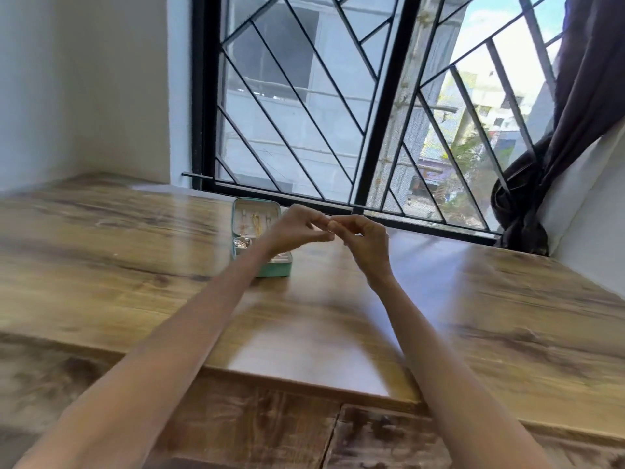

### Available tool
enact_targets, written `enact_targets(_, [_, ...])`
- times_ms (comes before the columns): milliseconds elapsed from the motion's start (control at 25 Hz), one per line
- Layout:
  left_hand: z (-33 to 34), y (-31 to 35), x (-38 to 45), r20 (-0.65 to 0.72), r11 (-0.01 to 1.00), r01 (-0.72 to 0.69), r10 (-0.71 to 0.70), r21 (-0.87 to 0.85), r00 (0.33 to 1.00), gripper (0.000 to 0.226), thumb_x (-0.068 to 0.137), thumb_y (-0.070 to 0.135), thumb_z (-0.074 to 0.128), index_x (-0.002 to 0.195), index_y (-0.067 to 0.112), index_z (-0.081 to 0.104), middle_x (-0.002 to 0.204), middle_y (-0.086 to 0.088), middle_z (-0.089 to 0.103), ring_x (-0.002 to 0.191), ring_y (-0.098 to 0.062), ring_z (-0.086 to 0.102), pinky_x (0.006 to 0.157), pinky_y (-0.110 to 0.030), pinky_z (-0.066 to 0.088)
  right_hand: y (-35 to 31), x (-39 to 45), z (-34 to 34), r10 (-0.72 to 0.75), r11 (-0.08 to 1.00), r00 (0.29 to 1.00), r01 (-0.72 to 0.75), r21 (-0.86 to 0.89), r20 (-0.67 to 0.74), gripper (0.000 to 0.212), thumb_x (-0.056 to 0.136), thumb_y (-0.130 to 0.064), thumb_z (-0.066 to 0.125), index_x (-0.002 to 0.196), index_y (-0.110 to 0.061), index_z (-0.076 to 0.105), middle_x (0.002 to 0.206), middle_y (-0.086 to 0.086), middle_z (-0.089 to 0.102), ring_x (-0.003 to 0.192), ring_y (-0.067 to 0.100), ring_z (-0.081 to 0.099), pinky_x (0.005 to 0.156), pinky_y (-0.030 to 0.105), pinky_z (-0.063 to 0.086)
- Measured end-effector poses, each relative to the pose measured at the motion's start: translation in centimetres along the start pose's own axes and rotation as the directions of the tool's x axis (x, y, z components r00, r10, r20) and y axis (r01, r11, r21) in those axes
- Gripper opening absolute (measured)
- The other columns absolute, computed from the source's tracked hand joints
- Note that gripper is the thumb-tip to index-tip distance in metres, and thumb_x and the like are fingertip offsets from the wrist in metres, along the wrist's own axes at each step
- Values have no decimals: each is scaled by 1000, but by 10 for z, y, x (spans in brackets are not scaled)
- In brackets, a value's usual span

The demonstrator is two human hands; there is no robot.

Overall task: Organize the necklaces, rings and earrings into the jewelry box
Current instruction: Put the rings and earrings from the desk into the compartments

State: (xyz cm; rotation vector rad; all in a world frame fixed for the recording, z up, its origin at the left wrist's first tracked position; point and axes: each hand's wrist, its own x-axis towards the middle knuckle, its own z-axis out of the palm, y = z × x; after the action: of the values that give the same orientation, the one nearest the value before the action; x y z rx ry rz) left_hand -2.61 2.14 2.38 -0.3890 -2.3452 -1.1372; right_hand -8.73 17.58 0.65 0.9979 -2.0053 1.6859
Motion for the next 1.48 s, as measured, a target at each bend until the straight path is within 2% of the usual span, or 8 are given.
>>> enact_targets(160, [-41,-22,-26,-33,985,120,-125,-123,992,17,79,17,72,96,16,73,76,10,71,71,4,62,66,-11,47,-10,6,55,-52,997,998,55,-61,47,10,76,-14,75,87,-16,76,68,-11,65,59,-2,56,60,23,50])
enact_targets(280, [-51,-34,-32,-97,983,152,-162,-107,982,25,78,18,74,101,10,71,82,-3,71,67,2,62,63,-10,47,-7,4,74,-59,992,996,65,-112,64,11,77,-18,76,87,-14,76,67,-2,69,60,7,60,61,34,54])
enact_targets(480, [-52,-40,-31,-8,987,160,-160,20,987,33,73,11,77,104,4,67,79,-8,71,64,-2,66,63,-23,55,2,-6,68,-36,979,981,73,-189,193,12,77,-26,76,83,-16,73,65,0,68,54,0,58,57,16,46])
enact_targets(760, [-53,-35,-48,42,982,150,-156,115,987,17,76,8,74,93,4,74,73,-5,72,57,1,60,53,-14,47,-4,-12,60,9,963,940,84,-256,341,7,75,-10,75,81,-11,74,65,-6,67,57,-7,58,60,8,43])
enact_targets(920, [-50,-34,-52,30,973,170,-177,158,984,17,76,12,75,93,10,75,76,-3,74,68,-11,67,63,-29,55,-3,-12,62,18,928,948,102,-358,316,8,73,-13,74,79,-18,74,73,0,72,65,3,61,65,26,50])
enact_targets(1160, [-47,-28,-53,-4,944,155,-161,291,987,20,75,13,76,95,11,75,52,31,59,42,12,48,45,-2,33,-5,-16,75,3,862,972,116,-494,233,4,73,-21,67,73,-25,67,79,-7,69,78,9,54,67,32,47])
enact_targets(1320, [-46,-26,-53,-71,920,201,-187,338,980,18,71,16,79,89,20,77,50,24,55,48,12,53,48,-4,37,0,-13,72,62,894,965,59,-445,254,3,69,-24,70,71,-26,68,75,-7,71,76,10,64,70,34,52])
enact_targets(1480, [-46,-28,-53,-53,911,155,-146,381,988,19,71,18,79,89,22,77,70,9,70,48,13,54,52,-4,40,-3,-9,64,72,900,947,73,-429,313,7,72,-16,72,77,-22,72,62,-16,60,57,-5,51,56,14,37])
